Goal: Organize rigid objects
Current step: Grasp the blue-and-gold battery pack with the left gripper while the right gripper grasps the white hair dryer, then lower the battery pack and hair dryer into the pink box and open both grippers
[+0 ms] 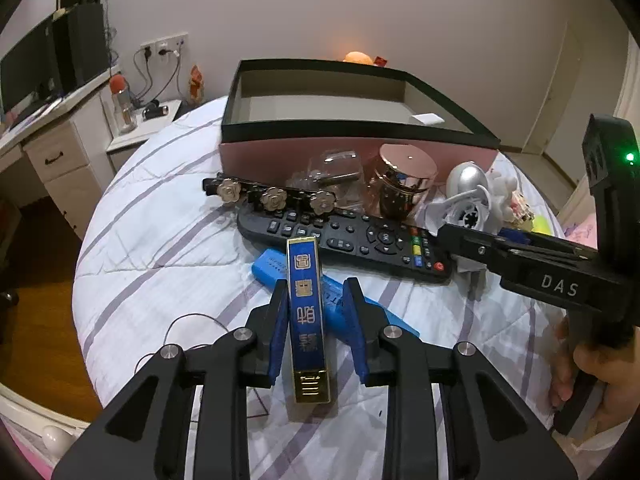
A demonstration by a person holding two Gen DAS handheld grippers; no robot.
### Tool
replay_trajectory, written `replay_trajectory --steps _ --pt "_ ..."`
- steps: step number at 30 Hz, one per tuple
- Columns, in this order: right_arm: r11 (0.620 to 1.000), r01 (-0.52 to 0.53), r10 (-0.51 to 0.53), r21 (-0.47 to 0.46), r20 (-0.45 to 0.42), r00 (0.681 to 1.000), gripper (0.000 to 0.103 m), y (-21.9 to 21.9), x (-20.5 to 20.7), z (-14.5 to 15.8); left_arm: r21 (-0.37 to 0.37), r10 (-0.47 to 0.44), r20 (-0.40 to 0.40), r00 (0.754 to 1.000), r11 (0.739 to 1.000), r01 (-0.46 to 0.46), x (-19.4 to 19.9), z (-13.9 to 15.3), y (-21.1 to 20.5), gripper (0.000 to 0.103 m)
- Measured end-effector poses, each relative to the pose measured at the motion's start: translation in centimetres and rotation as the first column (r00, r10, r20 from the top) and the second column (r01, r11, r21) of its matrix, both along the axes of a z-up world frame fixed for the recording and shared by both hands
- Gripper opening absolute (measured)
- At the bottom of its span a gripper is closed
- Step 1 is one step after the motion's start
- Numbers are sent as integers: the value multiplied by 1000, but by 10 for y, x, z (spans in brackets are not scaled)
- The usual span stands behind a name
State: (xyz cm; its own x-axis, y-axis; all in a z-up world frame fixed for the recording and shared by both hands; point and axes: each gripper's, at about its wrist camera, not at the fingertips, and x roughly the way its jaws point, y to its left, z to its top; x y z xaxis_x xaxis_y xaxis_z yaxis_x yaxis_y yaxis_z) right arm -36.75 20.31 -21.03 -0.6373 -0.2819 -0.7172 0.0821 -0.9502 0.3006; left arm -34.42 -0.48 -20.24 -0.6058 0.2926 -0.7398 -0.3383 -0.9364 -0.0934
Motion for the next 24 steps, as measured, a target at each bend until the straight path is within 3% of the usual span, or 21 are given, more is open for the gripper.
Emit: replay_trajectory --steps 4,24 --pt "1000 -8 9 20 -6 1000 54 -2 4 2 -2 -20 -9 1000 1000 20 4 2 4 16" --pt "999 -32 33 13 -98 995 54 12 29 39 15 -59 -79 995 998 61 24 40 12 15"
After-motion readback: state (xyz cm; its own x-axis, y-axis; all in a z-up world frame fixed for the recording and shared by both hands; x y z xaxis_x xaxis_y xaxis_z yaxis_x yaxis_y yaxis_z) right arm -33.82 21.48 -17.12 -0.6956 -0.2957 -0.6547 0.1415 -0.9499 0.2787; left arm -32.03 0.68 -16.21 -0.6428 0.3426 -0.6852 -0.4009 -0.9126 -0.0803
